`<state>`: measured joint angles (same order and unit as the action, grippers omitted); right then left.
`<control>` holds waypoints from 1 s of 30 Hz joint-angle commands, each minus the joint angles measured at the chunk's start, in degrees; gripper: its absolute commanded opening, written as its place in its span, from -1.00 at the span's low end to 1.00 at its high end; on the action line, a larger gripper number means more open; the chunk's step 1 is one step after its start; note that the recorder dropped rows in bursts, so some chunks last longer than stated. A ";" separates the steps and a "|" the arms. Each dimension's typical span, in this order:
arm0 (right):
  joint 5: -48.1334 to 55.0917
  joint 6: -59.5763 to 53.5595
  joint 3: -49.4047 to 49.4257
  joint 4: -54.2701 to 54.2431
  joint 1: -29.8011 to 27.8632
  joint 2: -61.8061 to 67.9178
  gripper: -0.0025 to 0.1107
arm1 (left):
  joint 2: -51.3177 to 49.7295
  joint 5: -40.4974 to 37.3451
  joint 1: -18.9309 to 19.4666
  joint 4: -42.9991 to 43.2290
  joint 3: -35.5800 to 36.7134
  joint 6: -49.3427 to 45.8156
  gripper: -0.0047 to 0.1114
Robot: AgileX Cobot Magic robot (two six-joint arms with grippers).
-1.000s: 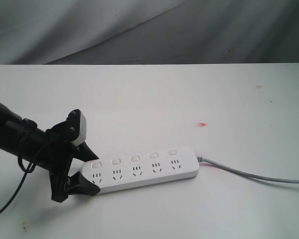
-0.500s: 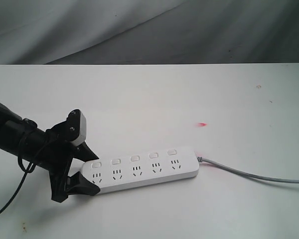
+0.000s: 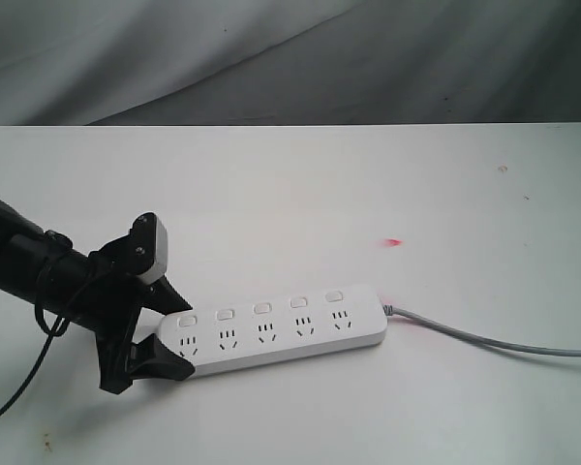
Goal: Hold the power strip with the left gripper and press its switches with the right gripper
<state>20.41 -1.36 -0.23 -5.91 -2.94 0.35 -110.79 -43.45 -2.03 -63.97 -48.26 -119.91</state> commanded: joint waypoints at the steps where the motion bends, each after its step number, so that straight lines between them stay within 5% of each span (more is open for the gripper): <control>1: -0.05 0.17 0.23 -0.15 -0.51 -0.35 -0.96 | 0.04 -0.28 -0.19 -1.33 -0.32 -0.10 -0.92; 5: -0.05 0.17 0.23 -0.15 -0.51 -0.35 -0.96 | 0.04 -0.28 -0.19 -2.98 -0.32 -0.10 -0.92; 11: -0.05 0.17 0.23 -0.15 -0.51 -0.35 -0.96 | 0.04 -9.04 -0.19 10.21 -0.71 -0.10 -0.76; 21: -0.05 0.17 0.23 -0.15 -0.51 -0.35 -0.96 | 0.04 0.17 -0.19 -7.10 -0.71 1.25 -0.73; 26: -0.05 0.17 0.23 -0.15 -0.51 -0.35 -0.96 | 0.04 2.79 -0.19 -8.40 -0.71 -0.01 -0.73; 29: -0.05 0.17 0.23 -0.15 -0.51 -0.35 -0.96 | 0.04 2.79 -0.19 -6.91 -0.71 -0.01 -0.61; 30: -0.05 0.17 0.23 -0.15 -0.51 -0.35 -0.96 | 0.04 2.79 -0.19 -5.54 -0.71 -0.01 -0.40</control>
<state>20.45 -1.25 -0.23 -5.91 -2.94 0.35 -110.93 -41.41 -2.03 -70.17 -48.97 -119.84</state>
